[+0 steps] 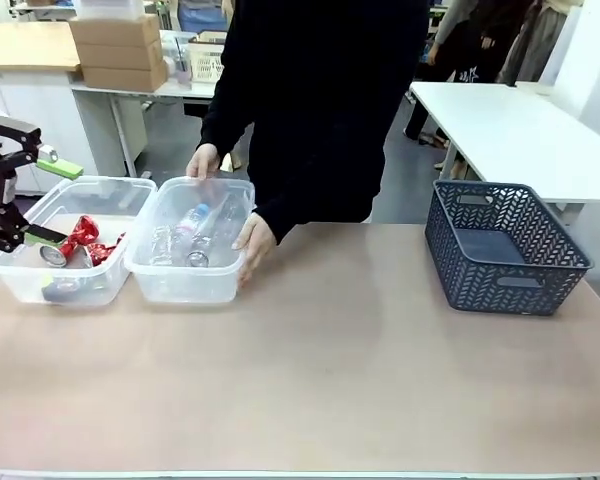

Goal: Sort the waste into each basket.
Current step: Release the Organizing box you were holding.

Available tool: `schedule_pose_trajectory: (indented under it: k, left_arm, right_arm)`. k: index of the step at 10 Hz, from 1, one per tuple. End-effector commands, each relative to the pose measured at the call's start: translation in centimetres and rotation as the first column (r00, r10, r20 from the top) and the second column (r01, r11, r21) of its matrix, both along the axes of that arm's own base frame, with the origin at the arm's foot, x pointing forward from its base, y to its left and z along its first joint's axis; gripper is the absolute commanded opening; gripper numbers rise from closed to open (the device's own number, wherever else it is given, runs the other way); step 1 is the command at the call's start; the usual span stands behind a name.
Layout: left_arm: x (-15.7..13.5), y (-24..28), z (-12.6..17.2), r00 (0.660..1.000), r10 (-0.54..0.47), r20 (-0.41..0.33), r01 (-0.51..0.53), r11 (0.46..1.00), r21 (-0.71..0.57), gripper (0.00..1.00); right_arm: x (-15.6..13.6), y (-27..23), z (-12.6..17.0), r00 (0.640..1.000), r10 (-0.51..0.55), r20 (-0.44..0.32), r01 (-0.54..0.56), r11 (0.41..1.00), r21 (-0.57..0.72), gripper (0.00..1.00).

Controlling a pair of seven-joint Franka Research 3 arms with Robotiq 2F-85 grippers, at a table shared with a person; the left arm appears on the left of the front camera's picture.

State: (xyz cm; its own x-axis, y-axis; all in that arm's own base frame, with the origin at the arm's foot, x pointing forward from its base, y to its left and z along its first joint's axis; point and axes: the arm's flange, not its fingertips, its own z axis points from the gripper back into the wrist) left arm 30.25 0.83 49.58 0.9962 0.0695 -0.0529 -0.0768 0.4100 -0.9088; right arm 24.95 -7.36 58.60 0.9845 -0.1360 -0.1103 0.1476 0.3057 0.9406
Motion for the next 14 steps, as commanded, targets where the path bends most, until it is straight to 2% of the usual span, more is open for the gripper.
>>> schedule_pose_trajectory:
  k: [1,14]
  left_arm:
    - [-0.22,0.78,-0.08,1.000,-0.016,0.026,0.016,1.000,0.001,1.00]
    - [-0.22,0.78,-0.08,1.000,-0.016,0.026,0.016,1.000,0.001,1.00]
  right_arm:
    - [-0.29,-0.82,-0.15,1.000,0.009,0.026,-0.009,1.000,-0.005,1.00]
    - [-0.29,-0.82,-0.15,1.000,0.009,0.026,-0.009,1.000,-0.005,1.00]
